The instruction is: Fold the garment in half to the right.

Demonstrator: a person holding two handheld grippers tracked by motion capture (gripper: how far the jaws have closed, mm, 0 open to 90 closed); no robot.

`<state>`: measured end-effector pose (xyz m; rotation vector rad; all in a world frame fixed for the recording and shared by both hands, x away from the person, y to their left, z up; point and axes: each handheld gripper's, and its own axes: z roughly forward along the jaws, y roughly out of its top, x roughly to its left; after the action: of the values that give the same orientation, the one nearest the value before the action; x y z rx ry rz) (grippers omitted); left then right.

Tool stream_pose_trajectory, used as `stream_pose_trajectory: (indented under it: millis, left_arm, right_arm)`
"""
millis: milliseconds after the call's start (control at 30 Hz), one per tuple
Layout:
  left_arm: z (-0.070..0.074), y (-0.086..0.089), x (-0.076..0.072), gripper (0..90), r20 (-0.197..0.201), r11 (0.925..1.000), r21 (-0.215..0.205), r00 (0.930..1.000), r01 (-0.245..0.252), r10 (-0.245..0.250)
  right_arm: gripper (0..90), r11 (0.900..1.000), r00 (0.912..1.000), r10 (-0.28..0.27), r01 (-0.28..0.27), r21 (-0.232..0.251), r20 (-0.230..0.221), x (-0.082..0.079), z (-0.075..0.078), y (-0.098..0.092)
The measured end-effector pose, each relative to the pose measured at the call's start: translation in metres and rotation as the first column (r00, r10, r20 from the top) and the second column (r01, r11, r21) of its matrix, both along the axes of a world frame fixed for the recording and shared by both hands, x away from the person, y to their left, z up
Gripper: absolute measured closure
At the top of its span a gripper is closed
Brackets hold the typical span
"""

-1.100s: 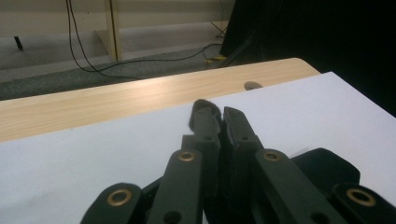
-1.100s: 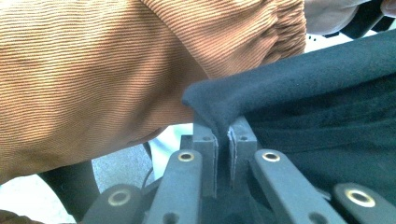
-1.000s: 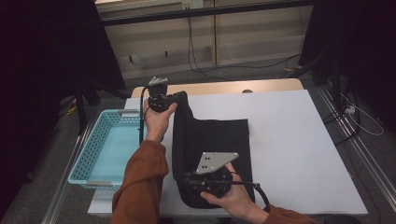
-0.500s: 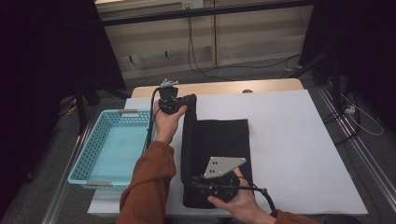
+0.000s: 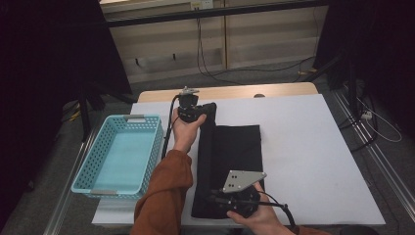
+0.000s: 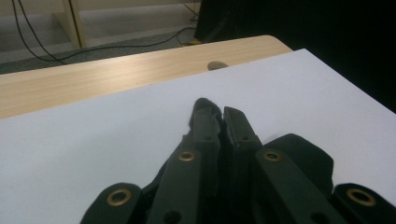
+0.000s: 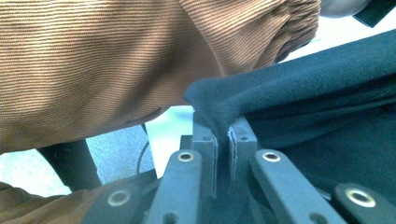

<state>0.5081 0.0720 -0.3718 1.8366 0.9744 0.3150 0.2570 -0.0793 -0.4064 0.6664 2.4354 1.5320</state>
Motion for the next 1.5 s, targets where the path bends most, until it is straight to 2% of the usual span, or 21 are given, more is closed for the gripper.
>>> stream_pose_trajectory:
  millis: [200, 433, 633, 967, 1233, 1367, 1433, 1500]
  left_arm:
    - [-0.003, -0.008, 0.0, 85.0, -0.002, 0.9999, -0.002, 0.9999, 0.015, -0.015]
    - [-0.018, -0.023, 0.001, 85.0, -0.032, 0.9992, 0.007, 0.9987, 0.04, -0.04]
    - [-0.025, -0.028, 0.002, 84.9, -0.041, 0.9987, 0.015, 0.9979, 0.049, -0.049]
    - [-0.037, -0.038, 0.002, 84.9, -0.061, 0.9982, 0.016, 0.9965, 0.058, -0.057]
    - [-0.05, -0.047, 0.003, 84.7, -0.081, 0.9976, 0.019, 0.9946, 0.067, -0.065]
    - [-0.054, -0.051, 0.002, 84.7, -0.096, 0.997, 0.023, 0.9928, 0.075, -0.072]
    - [-0.055, -0.054, 0.002, 84.7, -0.095, 0.997, 0.024, 0.9929, 0.073, -0.071]
    - [-0.056, -0.056, 0.001, 84.7, -0.097, 0.9967, 0.024, 0.9925, 0.078, -0.075]
  right_arm:
    - [85.1, 1.0, 0.9999, -0.01, 0.01, -0.001, -0.009, -0.003, -0.004, -0.008]
    - [84.9, 0.999, 0.9991, -0.019, 0.018, -0.028, -0.037, -0.004, -0.017, -0.014]
    - [84.6, 0.998, 0.9964, -0.038, 0.034, -0.05, -0.076, -0.004, -0.029, -0.019]
    - [83.9, 0.996, 0.9932, -0.053, 0.046, -0.071, -0.103, -0.004, -0.039, -0.025]
    - [82.8, 0.993, 0.9874, -0.081, 0.069, -0.091, -0.136, -0.003, -0.049, -0.035]
    - [79.9, 0.991, 0.9855, -0.095, 0.08, -0.109, -0.141, -0.004, -0.052, -0.038]
    - [76.7, 0.988, 0.9881, -0.104, 0.09, -0.125, -0.113, -0.006, -0.051, -0.039]
    - [74.6, 0.988, 0.9863, -0.112, 0.096, -0.125, -0.122, -0.007, -0.051, -0.042]
